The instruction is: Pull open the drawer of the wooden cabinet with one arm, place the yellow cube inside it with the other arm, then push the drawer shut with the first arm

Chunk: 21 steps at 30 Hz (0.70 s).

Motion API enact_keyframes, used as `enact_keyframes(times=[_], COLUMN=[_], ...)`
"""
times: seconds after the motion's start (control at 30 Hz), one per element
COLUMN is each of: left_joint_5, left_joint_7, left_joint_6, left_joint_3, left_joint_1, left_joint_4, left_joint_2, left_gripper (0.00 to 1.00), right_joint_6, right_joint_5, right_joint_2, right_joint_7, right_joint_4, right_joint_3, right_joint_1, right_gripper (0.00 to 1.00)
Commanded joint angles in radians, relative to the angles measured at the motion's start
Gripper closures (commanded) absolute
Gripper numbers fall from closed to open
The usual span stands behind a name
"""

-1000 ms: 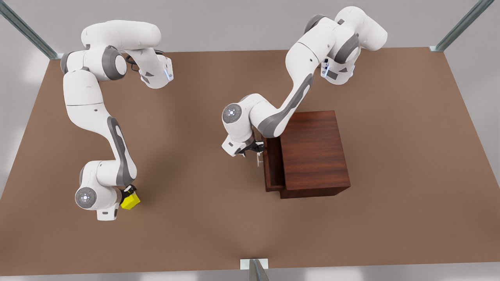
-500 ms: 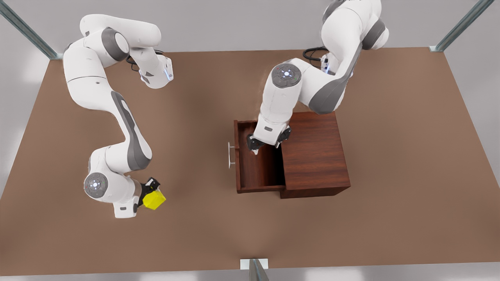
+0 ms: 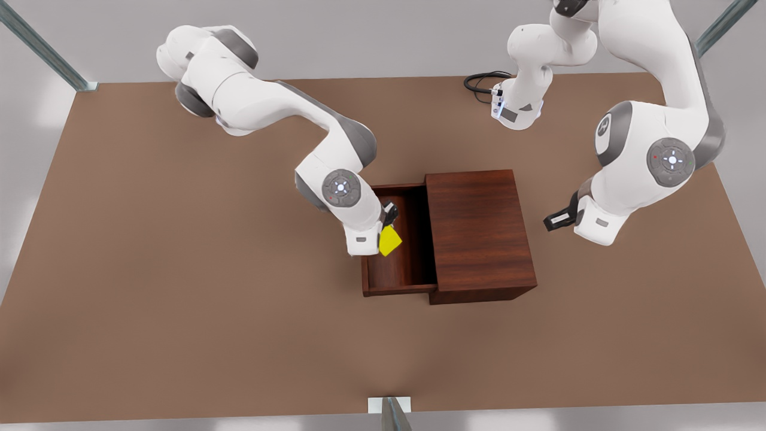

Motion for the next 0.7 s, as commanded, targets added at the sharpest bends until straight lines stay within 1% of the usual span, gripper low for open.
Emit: enact_keyframes(times=[0.0, 0.03, 0.07, 0.1, 0.13, 0.2, 0.23, 0.27, 0.3, 0.33, 0.37, 0.4, 0.43, 0.47, 0.5, 0.53, 0.57, 0.6, 0.63, 0.67], left_joint_5=[-0.009, -0.038, -0.066, -0.115, -0.155, -0.198, -0.199, -0.230, -0.248, -0.265, -0.303, -0.339, -0.359, -0.365, -0.366, -0.374, -0.444, -0.463, -0.460, -0.461], left_joint_7=[-0.221, -0.319, -0.445, -0.549, -0.700, -0.953, -1.010, -1.100, -1.175, -1.303, -1.366, -1.479, -1.626, -1.754, -1.852, -1.912, -1.967, -2.021, -2.103, -2.162], left_joint_6=[0.028, 0.028, 0.031, 0.037, 0.042, 0.074, 0.077, 0.079, 0.079, 0.109, 0.129, 0.193, 0.292, 0.379, 0.442, 0.502, 0.574, 0.626, 0.729, 0.793], left_joint_3=[-0.002, -0.002, -0.002, -0.002, -0.002, -0.002, -0.002, -0.002, -0.002, -0.004, -0.004, -0.004, -0.004, -0.004, -0.005, -0.008, -0.020, -0.037, -0.036, -0.036], left_joint_1=[-0.031, -0.036, -0.034, -0.034, -0.036, -0.040, -0.042, -0.056, -0.074, -0.100, -0.109, -0.149, -0.209, -0.273, -0.312, -0.330, -0.333, -0.376, -0.431, -0.441], left_joint_4=[0.002, 0.002, 0.008, 0.011, 0.023, 0.037, 0.038, 0.041, 0.045, 0.049, 0.049, 0.051, 0.054, 0.061, 0.068, 0.084, 0.097, 0.110, 0.110, 0.118], left_joint_2=[0.017, 0.026, 0.028, 0.028, 0.034, 0.046, 0.051, 0.068, 0.072, 0.072, 0.074, 0.082, 0.105, 0.125, 0.143, 0.167, 0.198, 0.233, 0.269, 0.293], left_gripper=[0.79, 0.79, 0.79, 0.79, 0.79, 0.79, 0.79, 0.79, 0.79, 0.79, 0.79, 0.79, 0.79, 0.79, 0.79, 0.79, 0.79, 0.79, 0.79, 0.79], right_joint_6=[0.053, 0.068, 0.068, 0.070, 0.070, 0.053, 0.050, 0.048, 0.042, -0.033, -0.056, -0.090, -0.165, -0.216, -0.236, -0.237, -0.289, -0.291, -0.251, -0.176], right_joint_5=[-0.007, -0.007, -0.007, -0.007, -0.007, -0.011, -0.049, -0.070, -0.069, -0.072, -0.072, -0.072, -0.070, -0.070, -0.072, -0.069, 0.006, 0.009, 0.069, 0.101], right_joint_2=[0.028, 0.036, 0.042, 0.046, 0.050, 0.039, 0.036, -0.003, -0.065, -0.128, -0.161, -0.206, -0.265, -0.296, -0.294, -0.294, -0.370, -0.467, -0.549, -0.611], right_joint_7=[0.834, 0.847, 0.847, 0.845, 0.847, 0.833, 0.831, 0.770, 0.670, 0.575, 0.483, 0.404, 0.345, 0.301, 0.291, 0.259, 0.183, 0.091, -0.035, -0.035], right_joint_4=[0.019, 0.019, 0.017, 0.017, 0.017, 0.013, 0.008, -0.012, -0.038, -0.058, -0.058, -0.058, -0.056, -0.058, -0.056, -0.052, -0.059, -0.151, -0.300, -0.410], right_joint_3=[-0.012, -0.034, -0.042, -0.045, -0.057, -0.075, -0.075, -0.060, -0.036, -0.034, -0.034, -0.035, -0.034, -0.034, -0.046, -0.043, -0.060, -0.251, -0.457, -0.486], right_joint_1=[0.046, 0.069, 0.075, 0.075, 0.086, 0.083, 0.074, 0.013, -0.099, -0.210, -0.261, -0.307, -0.369, -0.408, -0.422, -0.440, -0.514, -0.436, -0.354, -0.356], right_gripper=[0.40, 0.37, 0.33, 0.22, 0.00, 0.00, 0.00, 0.00, 0.00, 0.00, 0.00, 0.00, 0.00, 0.00, 0.00, 0.00, 0.00, 0.00, 0.00, 0.00])
